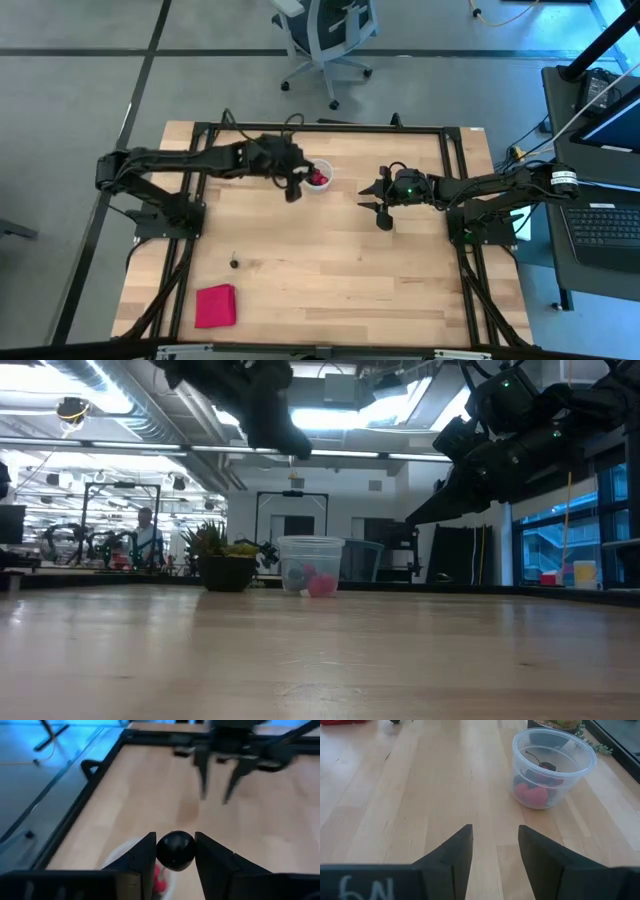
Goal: Pick and placing Produce into tupperware
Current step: Put the black cherry into the transparent container
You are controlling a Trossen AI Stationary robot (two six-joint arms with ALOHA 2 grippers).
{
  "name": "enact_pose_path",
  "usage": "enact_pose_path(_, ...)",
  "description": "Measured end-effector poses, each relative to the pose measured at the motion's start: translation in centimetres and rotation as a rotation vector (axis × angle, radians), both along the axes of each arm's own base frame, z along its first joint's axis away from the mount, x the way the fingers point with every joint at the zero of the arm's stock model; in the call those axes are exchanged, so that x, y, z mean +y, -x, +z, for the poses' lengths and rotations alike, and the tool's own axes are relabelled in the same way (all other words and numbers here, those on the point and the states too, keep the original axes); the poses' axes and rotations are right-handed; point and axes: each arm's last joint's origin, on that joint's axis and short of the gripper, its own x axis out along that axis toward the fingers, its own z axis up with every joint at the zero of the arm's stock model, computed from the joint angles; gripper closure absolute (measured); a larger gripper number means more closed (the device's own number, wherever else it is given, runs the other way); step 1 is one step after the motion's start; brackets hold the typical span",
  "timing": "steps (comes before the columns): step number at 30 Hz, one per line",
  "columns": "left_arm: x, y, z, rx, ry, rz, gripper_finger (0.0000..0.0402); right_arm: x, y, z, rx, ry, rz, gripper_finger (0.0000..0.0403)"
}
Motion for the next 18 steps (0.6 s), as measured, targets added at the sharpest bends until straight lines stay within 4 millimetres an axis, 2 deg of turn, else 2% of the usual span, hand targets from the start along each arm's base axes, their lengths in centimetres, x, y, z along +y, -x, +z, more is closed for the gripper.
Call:
enact_pose_path(4,1.6,-0.5,-1.2,0.026,0.011,0.041,0.0288,0.0,0.0,0.0,0.002,0.000,0.000,0.0242)
enact_pose_path(8,2.8,-1.8,-3.3,0.060,0.044,0.074,0.0292,0.0,0.0,0.0,0.004,-0.001,0.000,0.0242)
enact_pose_path(13,3.9,-3.0,-6.1,0.113,0.087,0.062,0.0287,0.0,0.0,0.0,0.005,-0.001,0.000,0.0242)
enact_pose_path(18,4.8,-3.6,-8.0,0.155,0.105,0.084,0.0291,0.0,0.0,-0.1,0.010,-0.002,0.000,0.0242)
